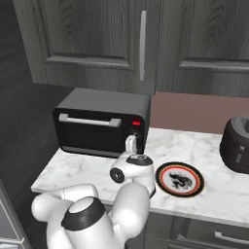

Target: Pull the toaster oven rack outwards. Pick up the baguette from the plate and place it on the toaster oven rack. Close the toaster oven door fully and set the temperature to the lowest setting.

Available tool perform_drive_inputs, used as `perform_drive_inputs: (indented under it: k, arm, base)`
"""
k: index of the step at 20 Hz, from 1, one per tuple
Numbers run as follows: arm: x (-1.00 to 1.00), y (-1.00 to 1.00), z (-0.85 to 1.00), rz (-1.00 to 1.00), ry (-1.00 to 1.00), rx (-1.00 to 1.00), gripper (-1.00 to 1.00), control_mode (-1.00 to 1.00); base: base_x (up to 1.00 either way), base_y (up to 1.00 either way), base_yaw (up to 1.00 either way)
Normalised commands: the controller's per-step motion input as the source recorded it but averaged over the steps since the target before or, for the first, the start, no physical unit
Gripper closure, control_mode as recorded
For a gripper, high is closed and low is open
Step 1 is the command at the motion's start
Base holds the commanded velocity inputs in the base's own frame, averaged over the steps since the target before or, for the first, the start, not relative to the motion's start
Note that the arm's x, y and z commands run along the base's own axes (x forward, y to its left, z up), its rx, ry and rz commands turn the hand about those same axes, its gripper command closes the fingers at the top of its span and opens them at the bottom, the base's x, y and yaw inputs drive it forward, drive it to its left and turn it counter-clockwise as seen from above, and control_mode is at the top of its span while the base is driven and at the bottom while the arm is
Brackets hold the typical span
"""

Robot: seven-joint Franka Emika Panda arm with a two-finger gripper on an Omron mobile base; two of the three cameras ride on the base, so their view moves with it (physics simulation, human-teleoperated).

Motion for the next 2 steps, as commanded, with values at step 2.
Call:
perform_drive_inputs:
  k: [2]
  arm:
    - [0.00,0.00,0.00,0.04,0.00,-0.22,1.00,-1.00]
  base:
    - [0.00,0.00,0.00]
